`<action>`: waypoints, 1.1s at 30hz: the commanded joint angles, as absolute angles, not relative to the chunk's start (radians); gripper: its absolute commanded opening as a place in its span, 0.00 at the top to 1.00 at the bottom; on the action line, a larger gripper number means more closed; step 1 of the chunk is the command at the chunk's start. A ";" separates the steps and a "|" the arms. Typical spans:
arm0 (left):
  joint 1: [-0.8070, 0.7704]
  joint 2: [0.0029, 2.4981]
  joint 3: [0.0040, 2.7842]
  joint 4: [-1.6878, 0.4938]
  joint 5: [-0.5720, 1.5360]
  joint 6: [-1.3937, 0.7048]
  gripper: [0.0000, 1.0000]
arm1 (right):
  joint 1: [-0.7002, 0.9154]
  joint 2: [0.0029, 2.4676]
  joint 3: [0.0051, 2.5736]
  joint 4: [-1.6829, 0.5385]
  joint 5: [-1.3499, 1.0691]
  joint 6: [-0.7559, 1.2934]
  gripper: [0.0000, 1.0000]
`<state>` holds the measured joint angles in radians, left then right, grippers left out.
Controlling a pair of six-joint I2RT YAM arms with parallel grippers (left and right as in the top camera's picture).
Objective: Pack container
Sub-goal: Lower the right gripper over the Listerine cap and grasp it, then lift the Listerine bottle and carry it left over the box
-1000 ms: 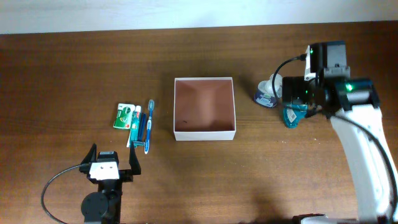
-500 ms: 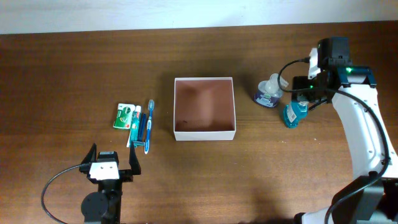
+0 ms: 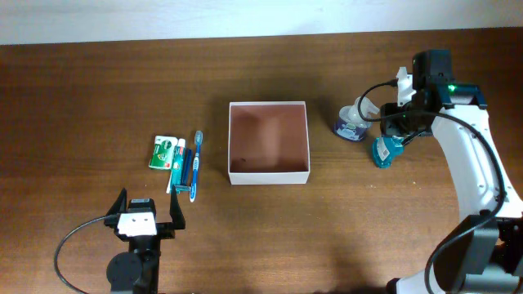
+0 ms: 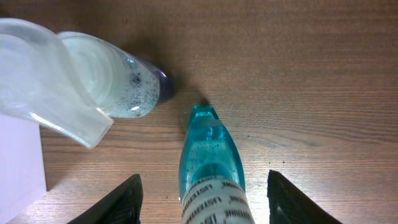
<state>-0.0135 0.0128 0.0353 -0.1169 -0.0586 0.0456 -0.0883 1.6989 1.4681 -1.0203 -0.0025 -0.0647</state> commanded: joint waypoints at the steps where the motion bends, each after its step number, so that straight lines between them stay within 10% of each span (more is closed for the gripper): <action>1: -0.017 0.008 0.028 -0.117 -0.047 0.062 0.01 | -0.093 1.710 1.479 -1.029 -0.015 -0.075 0.43; 33: -0.017 0.008 0.028 -0.117 -0.047 0.062 0.01 | -0.093 1.645 1.618 -1.195 -0.001 -0.017 0.81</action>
